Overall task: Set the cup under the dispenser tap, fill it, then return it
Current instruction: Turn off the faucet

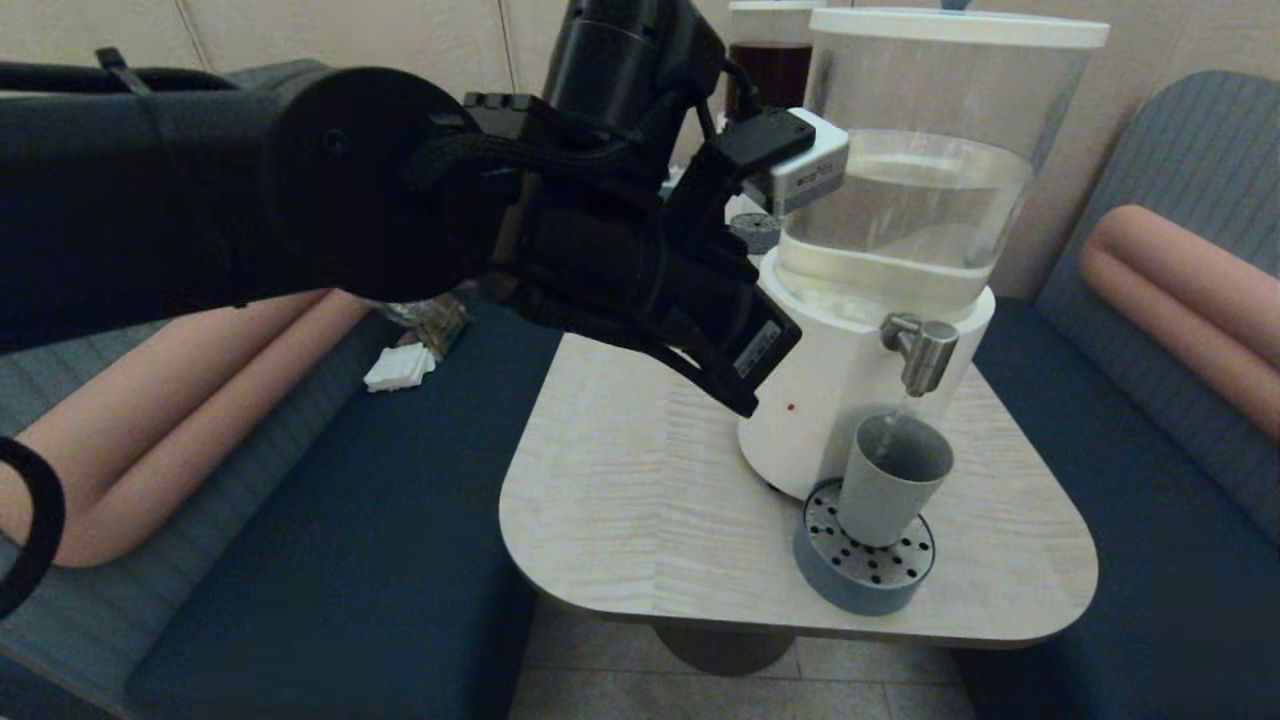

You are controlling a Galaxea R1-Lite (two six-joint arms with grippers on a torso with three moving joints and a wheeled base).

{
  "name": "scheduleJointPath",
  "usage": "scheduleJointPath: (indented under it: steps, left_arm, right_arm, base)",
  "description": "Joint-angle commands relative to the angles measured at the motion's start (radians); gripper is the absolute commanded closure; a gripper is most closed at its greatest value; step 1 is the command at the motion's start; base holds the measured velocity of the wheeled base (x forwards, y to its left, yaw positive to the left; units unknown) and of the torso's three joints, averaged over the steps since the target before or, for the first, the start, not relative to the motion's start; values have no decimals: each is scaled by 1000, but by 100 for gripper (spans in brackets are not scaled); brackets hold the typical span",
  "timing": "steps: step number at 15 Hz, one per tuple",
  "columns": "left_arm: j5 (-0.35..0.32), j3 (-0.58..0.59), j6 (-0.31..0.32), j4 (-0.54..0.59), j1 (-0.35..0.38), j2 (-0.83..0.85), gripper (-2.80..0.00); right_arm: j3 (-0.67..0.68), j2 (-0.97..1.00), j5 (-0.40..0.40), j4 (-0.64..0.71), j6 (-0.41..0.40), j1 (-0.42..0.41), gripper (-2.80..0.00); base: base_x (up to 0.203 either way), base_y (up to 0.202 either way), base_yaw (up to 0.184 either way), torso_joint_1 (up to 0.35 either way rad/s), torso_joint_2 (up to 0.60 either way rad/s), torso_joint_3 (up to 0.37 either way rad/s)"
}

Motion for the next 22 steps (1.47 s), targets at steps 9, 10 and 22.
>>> scheduleJointPath:
  steps: [9, 10, 22]
  left_arm:
    - [-6, -3, -45, -150, -35, 81, 0]
    - [-6, -3, -45, -163, -39, 81, 0]
    - [-7, -4, -68, -223, -82, 108, 0]
  right_arm:
    - [0, 0, 0, 1, 1, 0, 0]
    - [0, 0, 0, 1, 0, 0, 0]
    - [1, 0, 0, 1, 0, 0, 0]
  base:
    - [0, 0, 0, 0, 0, 0]
    - [0, 0, 0, 0, 0, 0]
    - [0, 0, 0, 0, 0, 0]
